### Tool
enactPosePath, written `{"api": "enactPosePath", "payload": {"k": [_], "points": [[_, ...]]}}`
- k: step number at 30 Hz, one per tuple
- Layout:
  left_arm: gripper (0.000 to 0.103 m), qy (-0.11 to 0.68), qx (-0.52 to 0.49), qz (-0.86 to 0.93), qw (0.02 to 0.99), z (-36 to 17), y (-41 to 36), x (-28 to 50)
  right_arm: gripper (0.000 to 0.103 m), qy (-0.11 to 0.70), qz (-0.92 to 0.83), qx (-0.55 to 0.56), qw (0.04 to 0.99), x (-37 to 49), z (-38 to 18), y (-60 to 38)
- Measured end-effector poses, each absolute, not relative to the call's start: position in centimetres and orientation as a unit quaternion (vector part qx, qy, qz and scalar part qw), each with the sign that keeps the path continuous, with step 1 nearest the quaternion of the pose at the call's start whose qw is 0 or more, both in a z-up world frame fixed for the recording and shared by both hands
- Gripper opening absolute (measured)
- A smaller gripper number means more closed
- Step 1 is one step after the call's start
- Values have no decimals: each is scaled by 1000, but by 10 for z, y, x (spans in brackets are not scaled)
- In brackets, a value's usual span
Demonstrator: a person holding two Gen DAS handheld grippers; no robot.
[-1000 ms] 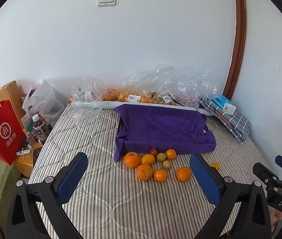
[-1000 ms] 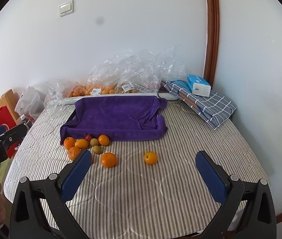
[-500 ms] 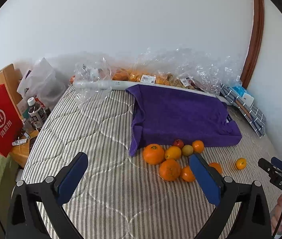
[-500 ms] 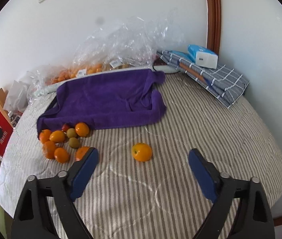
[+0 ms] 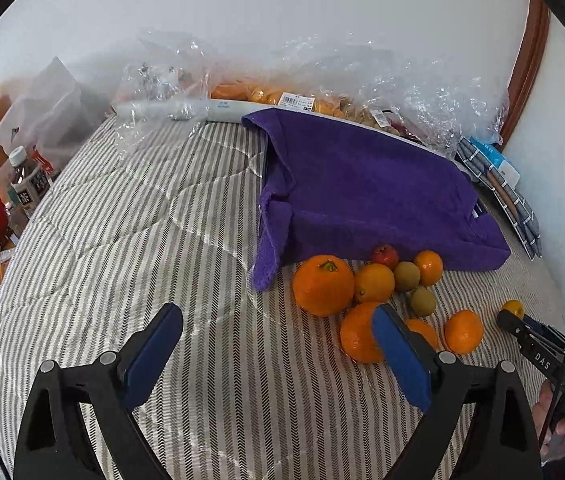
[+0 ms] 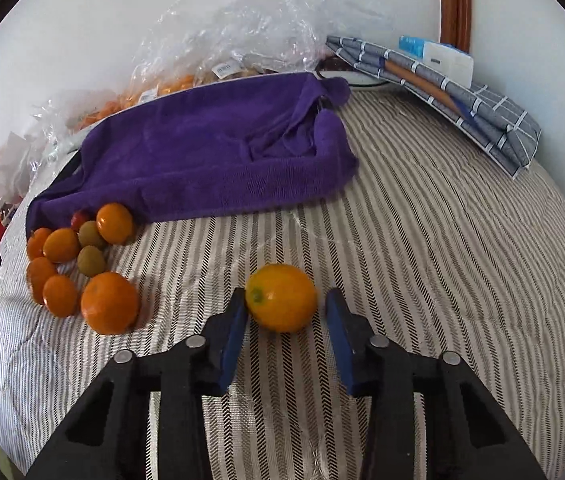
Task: Organize fruits
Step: 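Grasp the lone orange with the right gripper while the left grasps a large stemmed orange, then lift both held oranges and carry them over the purple towel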
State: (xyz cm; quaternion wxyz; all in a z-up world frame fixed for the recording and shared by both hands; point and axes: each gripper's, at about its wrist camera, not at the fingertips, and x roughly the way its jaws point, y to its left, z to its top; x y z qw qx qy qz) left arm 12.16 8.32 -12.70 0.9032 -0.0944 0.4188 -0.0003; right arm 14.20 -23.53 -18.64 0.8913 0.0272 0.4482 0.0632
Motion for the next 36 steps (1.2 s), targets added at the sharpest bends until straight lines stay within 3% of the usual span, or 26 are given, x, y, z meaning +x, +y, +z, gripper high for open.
{"api": "enactPosePath", "payload": {"k": [5,7,14,16,19,36], "points": [[94,414,-102,-28,904,-133,75,128,33,441,67,17,895,141,-186,-231],[82,416,-111,-32,902,-134,73,135,33,438,68,15,896,138,-185,-231],[59,425,-124,-50,895,-137,67,158,33,441,82,5,894,137,-186,-225],[47,433,-140,-56,888,-143,69,163,33,438,87,0,895,137,-185,-224],[42,437,-163,-59,883,-146,73,163,33,436,94,6,895,137,-185,-226],[41,443,-181,-59,876,-153,84,154,33,434,101,8,895,137,-185,-226]]}}
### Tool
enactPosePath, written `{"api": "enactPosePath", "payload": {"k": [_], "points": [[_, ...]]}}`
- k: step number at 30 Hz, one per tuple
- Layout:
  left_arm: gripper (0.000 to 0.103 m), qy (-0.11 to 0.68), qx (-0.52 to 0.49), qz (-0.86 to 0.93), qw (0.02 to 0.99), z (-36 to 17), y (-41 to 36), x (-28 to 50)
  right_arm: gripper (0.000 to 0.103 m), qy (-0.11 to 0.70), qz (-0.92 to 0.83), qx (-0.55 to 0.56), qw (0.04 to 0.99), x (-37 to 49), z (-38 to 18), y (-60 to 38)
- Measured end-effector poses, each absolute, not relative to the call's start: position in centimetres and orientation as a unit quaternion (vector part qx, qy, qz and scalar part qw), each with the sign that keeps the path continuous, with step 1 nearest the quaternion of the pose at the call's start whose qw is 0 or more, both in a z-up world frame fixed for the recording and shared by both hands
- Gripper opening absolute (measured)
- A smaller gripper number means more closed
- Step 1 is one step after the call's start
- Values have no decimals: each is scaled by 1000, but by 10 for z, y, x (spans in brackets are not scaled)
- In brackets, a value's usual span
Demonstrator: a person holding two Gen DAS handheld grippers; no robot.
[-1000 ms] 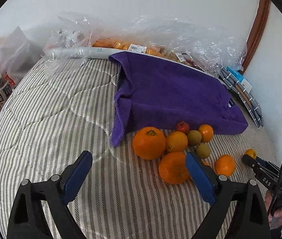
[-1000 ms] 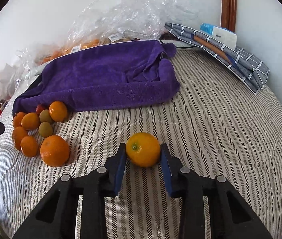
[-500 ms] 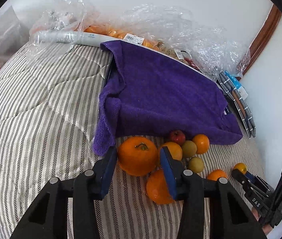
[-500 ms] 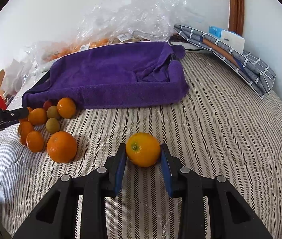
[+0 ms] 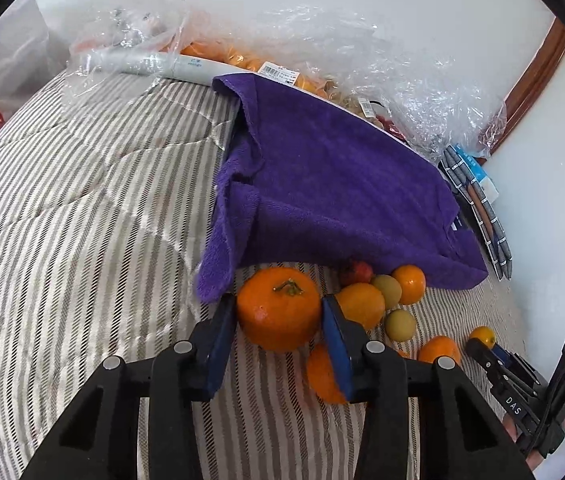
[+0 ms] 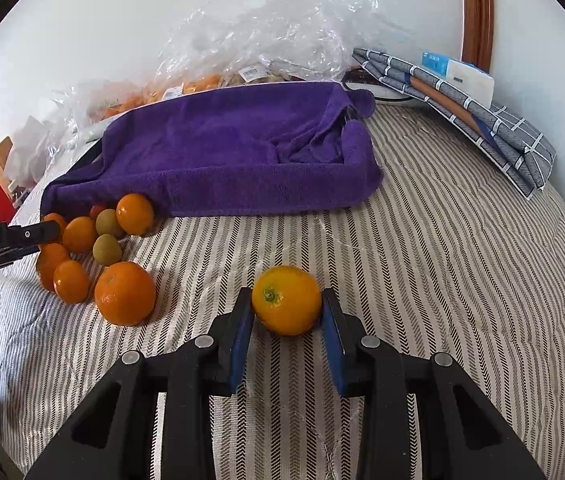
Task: Organize fruits
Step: 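Lift both held oranges and carry them over the purple towel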
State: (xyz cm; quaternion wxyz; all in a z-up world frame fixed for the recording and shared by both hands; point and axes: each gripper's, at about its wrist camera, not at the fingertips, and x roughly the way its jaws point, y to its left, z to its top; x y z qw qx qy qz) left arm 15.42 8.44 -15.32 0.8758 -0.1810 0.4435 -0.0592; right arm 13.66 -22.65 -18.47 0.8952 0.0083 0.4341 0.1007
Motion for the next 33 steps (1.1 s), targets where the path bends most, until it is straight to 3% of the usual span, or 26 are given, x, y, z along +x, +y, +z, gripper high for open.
{"api": "enactPosePath", "payload": {"k": [9,18,33], "points": [[41,424,-182,-34,887,-115,99,120,33,427,96,22,899,121,-174,-225],[41,396,-178,-34,900,-67,97,96,33,416,90,20,905,106,-126,-214],[41,363,-152,-50,918,-9,78,131,33,384,70,27,920,148,-51,-214]]}}
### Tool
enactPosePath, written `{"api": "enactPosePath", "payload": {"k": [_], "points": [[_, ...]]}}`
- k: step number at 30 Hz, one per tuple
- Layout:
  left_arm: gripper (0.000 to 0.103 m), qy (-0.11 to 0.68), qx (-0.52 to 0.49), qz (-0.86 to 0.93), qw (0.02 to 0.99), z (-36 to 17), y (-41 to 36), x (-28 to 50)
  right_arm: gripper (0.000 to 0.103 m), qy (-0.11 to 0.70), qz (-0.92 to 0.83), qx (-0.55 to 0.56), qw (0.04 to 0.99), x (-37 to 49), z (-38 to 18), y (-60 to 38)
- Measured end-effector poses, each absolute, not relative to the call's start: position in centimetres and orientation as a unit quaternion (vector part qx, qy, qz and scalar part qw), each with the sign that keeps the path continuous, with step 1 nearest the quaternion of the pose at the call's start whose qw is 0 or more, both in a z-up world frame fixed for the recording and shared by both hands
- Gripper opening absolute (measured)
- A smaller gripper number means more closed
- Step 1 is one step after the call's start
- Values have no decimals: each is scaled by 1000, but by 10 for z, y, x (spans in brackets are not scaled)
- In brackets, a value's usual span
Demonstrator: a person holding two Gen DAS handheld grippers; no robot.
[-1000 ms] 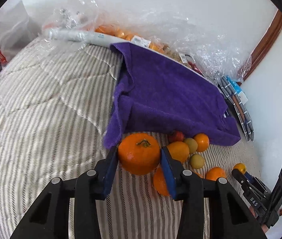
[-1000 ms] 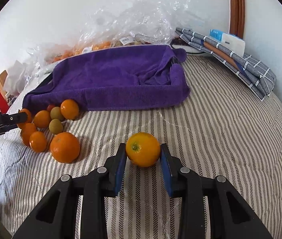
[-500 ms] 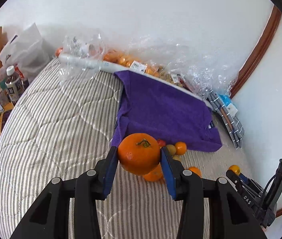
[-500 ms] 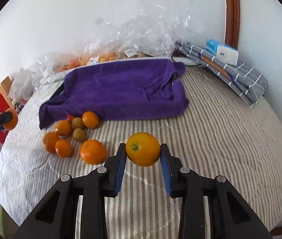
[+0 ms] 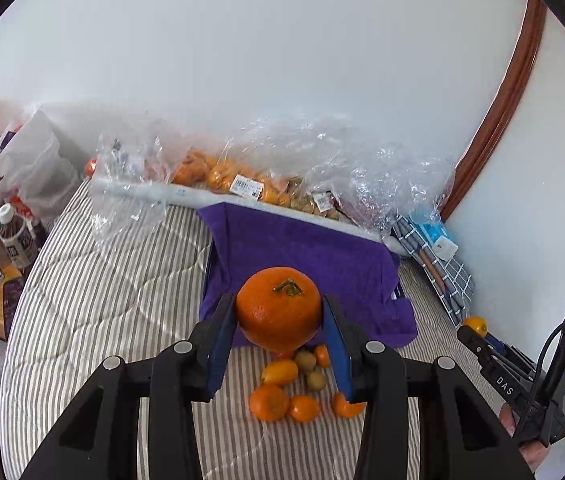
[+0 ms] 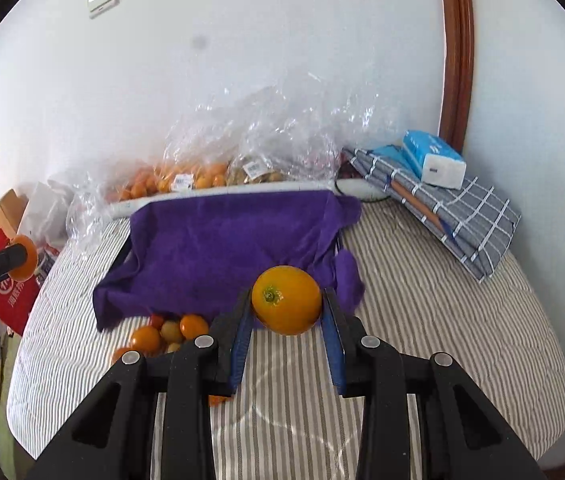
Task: Organize fruits
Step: 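Lift both held oranges and carry them over the purple towel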
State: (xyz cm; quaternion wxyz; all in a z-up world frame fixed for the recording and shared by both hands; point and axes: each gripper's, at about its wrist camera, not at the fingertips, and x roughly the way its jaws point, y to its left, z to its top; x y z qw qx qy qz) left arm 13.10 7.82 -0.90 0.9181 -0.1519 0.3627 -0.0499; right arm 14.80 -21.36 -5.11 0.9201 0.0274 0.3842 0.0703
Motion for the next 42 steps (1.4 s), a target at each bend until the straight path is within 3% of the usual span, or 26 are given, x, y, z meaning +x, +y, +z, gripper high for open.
{"api": "enactPosePath", "payload": {"k": [11,42], "points": [[41,370,-141,-48,917,-16,78,200,33,376,65,25,924,214,-49,-204],[41,466,-112,-40,877,-141,61,330,33,455,84,2,887,345,-163,-182]]}}
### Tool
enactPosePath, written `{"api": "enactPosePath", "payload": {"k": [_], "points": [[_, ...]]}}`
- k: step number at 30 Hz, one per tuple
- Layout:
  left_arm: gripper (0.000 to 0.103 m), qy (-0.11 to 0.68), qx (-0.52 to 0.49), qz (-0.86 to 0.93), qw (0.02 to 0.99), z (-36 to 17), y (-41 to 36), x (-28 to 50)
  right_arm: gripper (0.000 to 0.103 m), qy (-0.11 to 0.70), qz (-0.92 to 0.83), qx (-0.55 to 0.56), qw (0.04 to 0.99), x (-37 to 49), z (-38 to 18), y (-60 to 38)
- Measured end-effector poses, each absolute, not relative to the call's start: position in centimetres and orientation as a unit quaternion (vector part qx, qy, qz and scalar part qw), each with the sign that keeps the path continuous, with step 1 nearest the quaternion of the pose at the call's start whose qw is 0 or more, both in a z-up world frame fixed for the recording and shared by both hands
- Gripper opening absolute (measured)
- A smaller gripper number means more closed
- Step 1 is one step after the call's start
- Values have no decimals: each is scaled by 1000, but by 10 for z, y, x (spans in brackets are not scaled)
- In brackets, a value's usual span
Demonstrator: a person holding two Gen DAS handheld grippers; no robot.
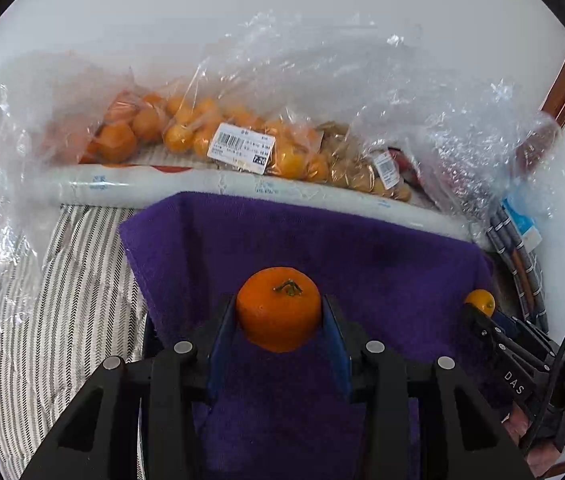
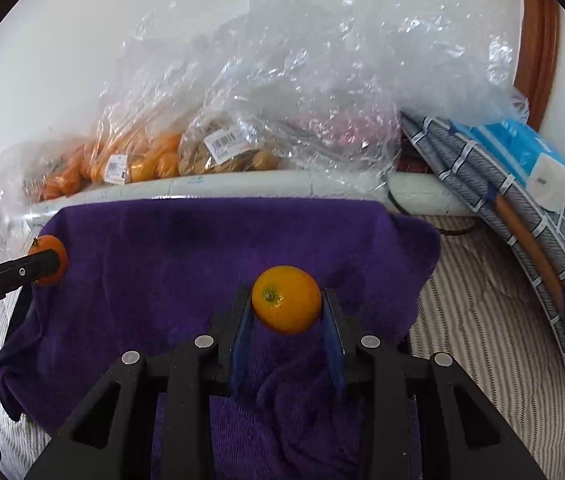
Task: Organize fruits
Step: 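Lift both held oranges and carry them over the purple towel, then open both grippers to set the oranges on the purple towel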
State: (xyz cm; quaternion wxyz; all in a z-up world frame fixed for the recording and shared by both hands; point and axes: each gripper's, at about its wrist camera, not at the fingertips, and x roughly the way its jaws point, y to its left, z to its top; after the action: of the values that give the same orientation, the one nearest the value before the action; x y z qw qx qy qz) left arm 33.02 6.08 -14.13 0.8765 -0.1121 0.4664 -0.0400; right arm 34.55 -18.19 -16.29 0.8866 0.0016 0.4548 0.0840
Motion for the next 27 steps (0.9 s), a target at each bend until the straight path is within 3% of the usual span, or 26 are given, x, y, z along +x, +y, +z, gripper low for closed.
{"api": "enactPosePath", "payload": {"k": [9,11,15,19,27], "points": [[41,487,-97,-36,867,-156,55,336,34,476,90,-2,875,349,-179,-179],[41,494,-95,-36,864,-156,54,336,38,474,86,-1,876,348,-177,-181],[46,495,-92,-32,864,-150,54,329,60,469,80,-3,880,343,-165,-184],[50,482,-90,-16,871,-129,57,312,72,448,62,-13,892,324,-139,-187],[50,435,-100,-4,895,-70,56,240,72,414,54,-16,909,260,-94,-192]]}}
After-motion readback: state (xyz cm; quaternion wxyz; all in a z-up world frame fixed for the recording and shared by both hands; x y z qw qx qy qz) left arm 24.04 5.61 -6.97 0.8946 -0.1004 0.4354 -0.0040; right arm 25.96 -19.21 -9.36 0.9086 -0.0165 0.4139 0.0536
